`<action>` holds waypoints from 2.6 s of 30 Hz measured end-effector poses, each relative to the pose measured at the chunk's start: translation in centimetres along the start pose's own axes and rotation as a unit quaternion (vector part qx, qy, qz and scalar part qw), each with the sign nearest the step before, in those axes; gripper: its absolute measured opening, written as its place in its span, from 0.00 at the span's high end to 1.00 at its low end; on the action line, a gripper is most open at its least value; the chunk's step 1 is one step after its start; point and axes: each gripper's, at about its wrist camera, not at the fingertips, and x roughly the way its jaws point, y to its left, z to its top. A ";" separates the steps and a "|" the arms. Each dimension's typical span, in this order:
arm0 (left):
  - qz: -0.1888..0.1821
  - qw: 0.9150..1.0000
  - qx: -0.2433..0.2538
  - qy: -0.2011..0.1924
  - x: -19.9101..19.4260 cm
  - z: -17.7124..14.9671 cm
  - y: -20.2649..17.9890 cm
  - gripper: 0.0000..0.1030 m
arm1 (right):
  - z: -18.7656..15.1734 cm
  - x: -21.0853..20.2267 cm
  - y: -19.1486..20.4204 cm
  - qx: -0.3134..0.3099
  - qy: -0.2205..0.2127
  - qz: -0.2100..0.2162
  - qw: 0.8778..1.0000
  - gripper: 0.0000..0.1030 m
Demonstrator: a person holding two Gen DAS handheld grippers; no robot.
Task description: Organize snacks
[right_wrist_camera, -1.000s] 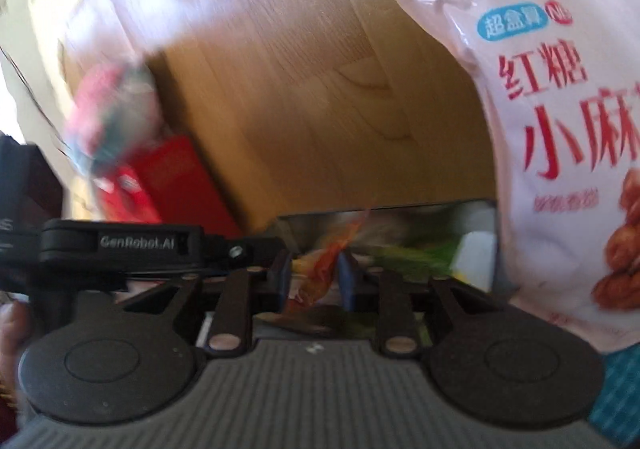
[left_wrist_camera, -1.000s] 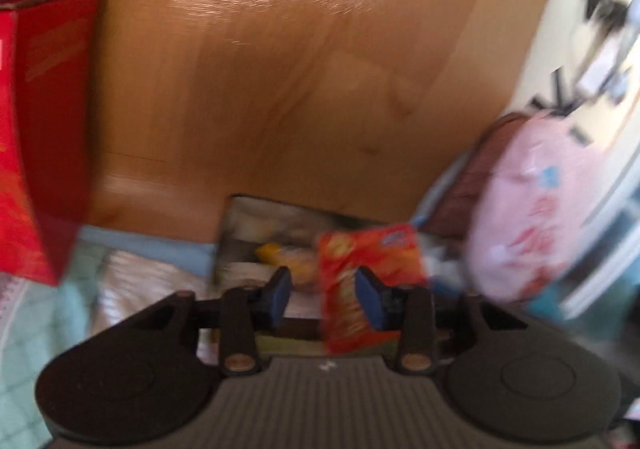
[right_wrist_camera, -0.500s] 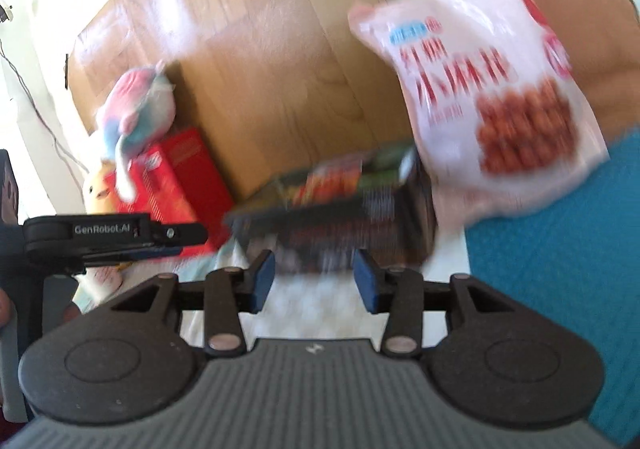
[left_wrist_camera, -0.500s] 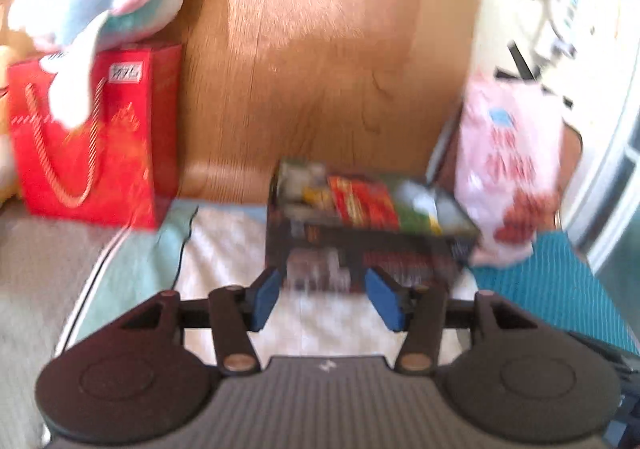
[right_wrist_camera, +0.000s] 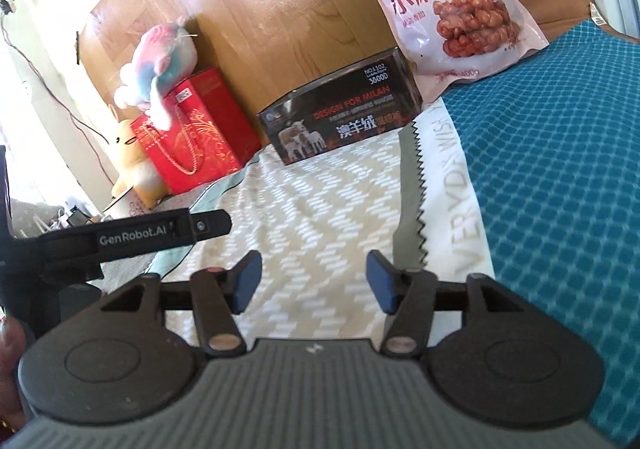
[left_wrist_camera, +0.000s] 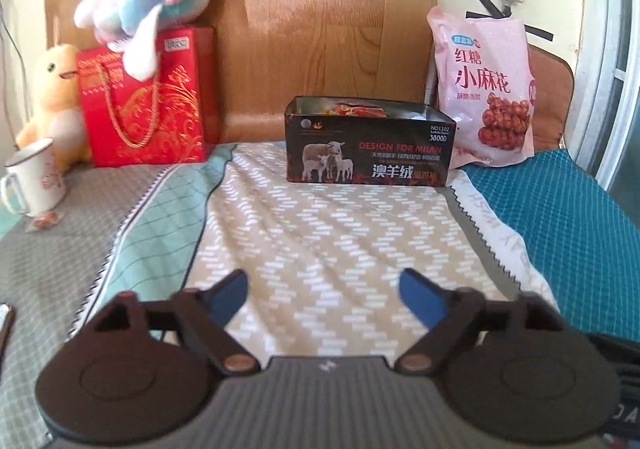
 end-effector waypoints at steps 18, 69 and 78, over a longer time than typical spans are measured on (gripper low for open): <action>0.048 0.999 -0.006 0.000 -2.7 -2.7 -0.2 0.00 | -1.8 -2.7 1.4 -0.009 -0.015 -0.018 1.000 0.12; 0.098 0.993 0.037 0.052 -0.3 -3.3 -2.0 0.00 | -2.1 -2.7 -0.2 -0.001 -0.075 -0.077 0.994 0.05; 0.092 0.994 0.021 0.052 -0.3 -3.3 -1.8 0.00 | -2.1 -2.9 -0.3 -0.001 -0.082 -0.079 0.993 0.05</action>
